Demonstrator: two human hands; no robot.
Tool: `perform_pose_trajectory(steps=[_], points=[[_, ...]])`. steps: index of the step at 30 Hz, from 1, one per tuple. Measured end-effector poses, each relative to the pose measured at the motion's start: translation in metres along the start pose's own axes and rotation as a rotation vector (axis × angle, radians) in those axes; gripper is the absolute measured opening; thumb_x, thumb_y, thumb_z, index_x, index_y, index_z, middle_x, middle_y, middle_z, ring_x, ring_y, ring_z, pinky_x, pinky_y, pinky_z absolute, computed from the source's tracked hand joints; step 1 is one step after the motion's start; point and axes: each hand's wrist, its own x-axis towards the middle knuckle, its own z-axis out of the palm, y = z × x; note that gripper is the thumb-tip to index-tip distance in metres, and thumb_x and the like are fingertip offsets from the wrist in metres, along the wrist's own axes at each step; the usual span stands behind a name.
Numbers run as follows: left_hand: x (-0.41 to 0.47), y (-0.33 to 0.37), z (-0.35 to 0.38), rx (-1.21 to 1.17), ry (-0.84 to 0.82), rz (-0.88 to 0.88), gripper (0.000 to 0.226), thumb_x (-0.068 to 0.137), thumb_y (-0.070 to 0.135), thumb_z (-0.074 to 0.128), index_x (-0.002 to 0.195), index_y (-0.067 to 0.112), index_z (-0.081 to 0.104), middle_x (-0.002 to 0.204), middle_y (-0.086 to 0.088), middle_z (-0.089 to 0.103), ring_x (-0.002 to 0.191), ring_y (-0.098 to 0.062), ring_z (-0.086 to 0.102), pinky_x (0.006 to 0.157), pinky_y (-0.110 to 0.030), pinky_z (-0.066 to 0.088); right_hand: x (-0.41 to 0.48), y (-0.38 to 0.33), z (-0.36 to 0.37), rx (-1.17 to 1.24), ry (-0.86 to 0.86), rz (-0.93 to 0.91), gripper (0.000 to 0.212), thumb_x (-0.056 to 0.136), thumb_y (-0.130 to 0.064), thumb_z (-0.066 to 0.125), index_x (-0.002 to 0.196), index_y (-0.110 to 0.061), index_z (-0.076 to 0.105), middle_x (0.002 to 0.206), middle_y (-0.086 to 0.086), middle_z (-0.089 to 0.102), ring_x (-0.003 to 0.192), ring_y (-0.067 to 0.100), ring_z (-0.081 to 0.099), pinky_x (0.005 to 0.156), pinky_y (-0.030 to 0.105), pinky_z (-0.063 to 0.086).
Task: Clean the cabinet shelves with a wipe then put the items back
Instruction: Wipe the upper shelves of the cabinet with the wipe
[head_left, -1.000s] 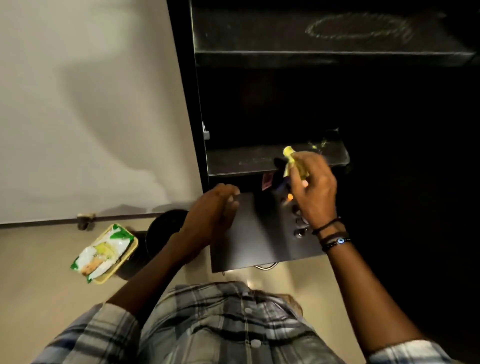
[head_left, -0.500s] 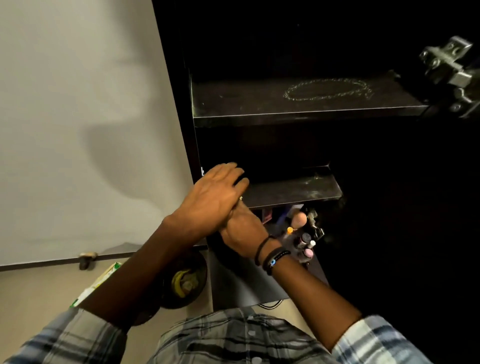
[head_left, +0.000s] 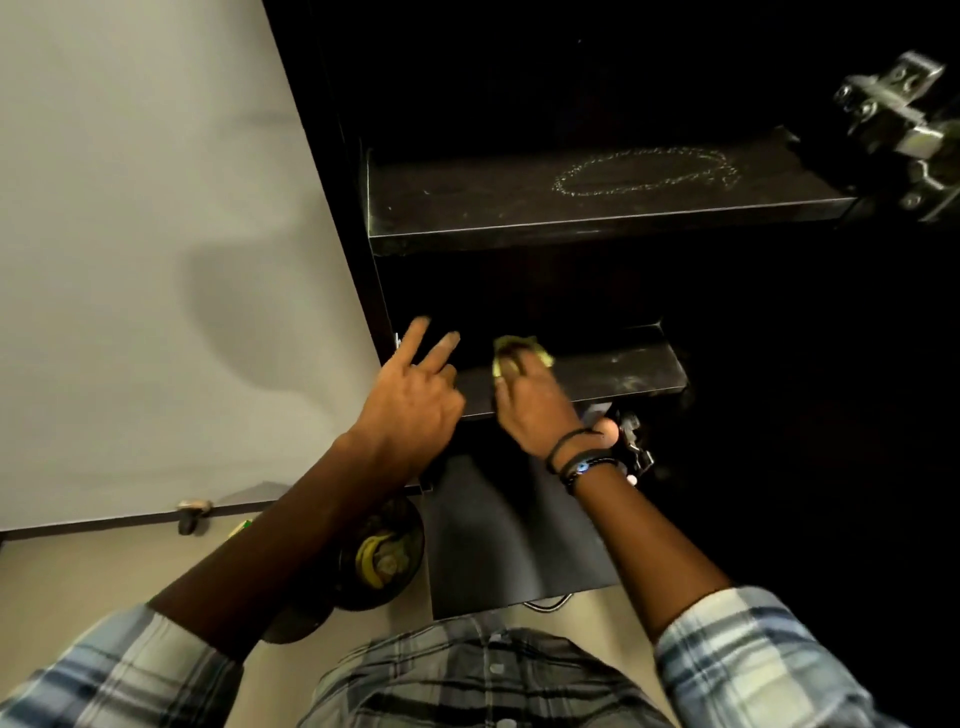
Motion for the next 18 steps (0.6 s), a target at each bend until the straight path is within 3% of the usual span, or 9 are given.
perform_pose_trajectory(steps=[3,6,8,10,13,15,18], points=[[-0.003,-0.004,-0.004,0.041,-0.085,-0.021,0.042,0.099,0.033,0.034,0.136,0.015,0.044,0.148,-0.008,0.038,0.145,-0.03,0.007,0.117,-0.05,-0.005,0.005,-0.062,0.027,0.073,-0.077,-0.293,0.041,0.093,-0.024,0.036,0.125,-0.008,0.054,0.129,0.013,0.054,0.122,0.027,0.047,0.111,0.034,0.03],[-0.002,-0.01,0.001,0.069,-0.06,-0.011,0.038,0.098,0.029,0.034,0.128,0.014,0.052,0.137,-0.008,0.05,0.138,-0.03,0.024,0.118,-0.045,0.007,-0.004,-0.052,0.017,0.082,-0.051,-0.32,0.047,0.097,-0.025,0.035,0.141,-0.01,0.038,0.145,0.011,0.043,0.137,0.023,0.035,0.118,0.029,0.017],[-0.002,-0.01,0.004,0.095,-0.046,-0.002,0.034,0.097,0.025,0.033,0.117,0.014,0.059,0.124,-0.008,0.058,0.129,-0.03,0.034,0.117,-0.045,0.013,-0.019,-0.008,0.001,-0.011,0.024,-0.223,0.047,0.097,-0.023,0.035,0.142,-0.008,0.037,0.143,0.014,0.045,0.135,0.027,0.037,0.118,0.034,0.018],[-0.001,-0.008,0.006,0.122,-0.033,-0.006,0.033,0.097,0.025,0.034,0.113,0.014,0.061,0.118,-0.008,0.06,0.125,-0.03,0.038,0.116,-0.046,0.014,-0.023,0.059,-0.016,-0.141,0.099,0.001,0.047,0.092,-0.019,0.031,0.132,0.0,0.047,0.129,0.022,0.055,0.122,0.036,0.047,0.114,0.044,0.028],[-0.001,-0.006,0.009,0.11,-0.003,-0.015,0.033,0.097,0.025,0.033,0.11,0.014,0.062,0.115,-0.007,0.061,0.121,-0.028,0.042,0.117,-0.046,0.013,-0.017,0.135,-0.03,-0.266,0.021,0.28,0.069,0.091,-0.031,0.002,0.131,0.01,0.041,0.131,0.031,0.047,0.123,0.043,0.041,0.112,0.049,0.026],[0.0,-0.006,0.01,0.11,0.011,-0.018,0.033,0.097,0.025,0.033,0.109,0.015,0.063,0.113,-0.007,0.061,0.12,-0.027,0.043,0.116,-0.045,0.012,-0.013,0.14,-0.022,-0.258,-0.011,0.309,0.084,0.09,-0.035,-0.018,0.135,0.011,0.035,0.138,0.034,0.038,0.13,0.046,0.032,0.114,0.051,0.019],[0.001,-0.005,0.013,0.101,0.027,-0.03,0.032,0.097,0.024,0.034,0.108,0.014,0.063,0.111,-0.007,0.062,0.117,-0.026,0.046,0.115,-0.043,0.015,-0.021,0.068,-0.017,-0.201,0.033,0.301,0.071,0.092,-0.032,-0.001,0.134,0.01,0.039,0.139,0.032,0.04,0.132,0.045,0.034,0.114,0.053,0.024]])
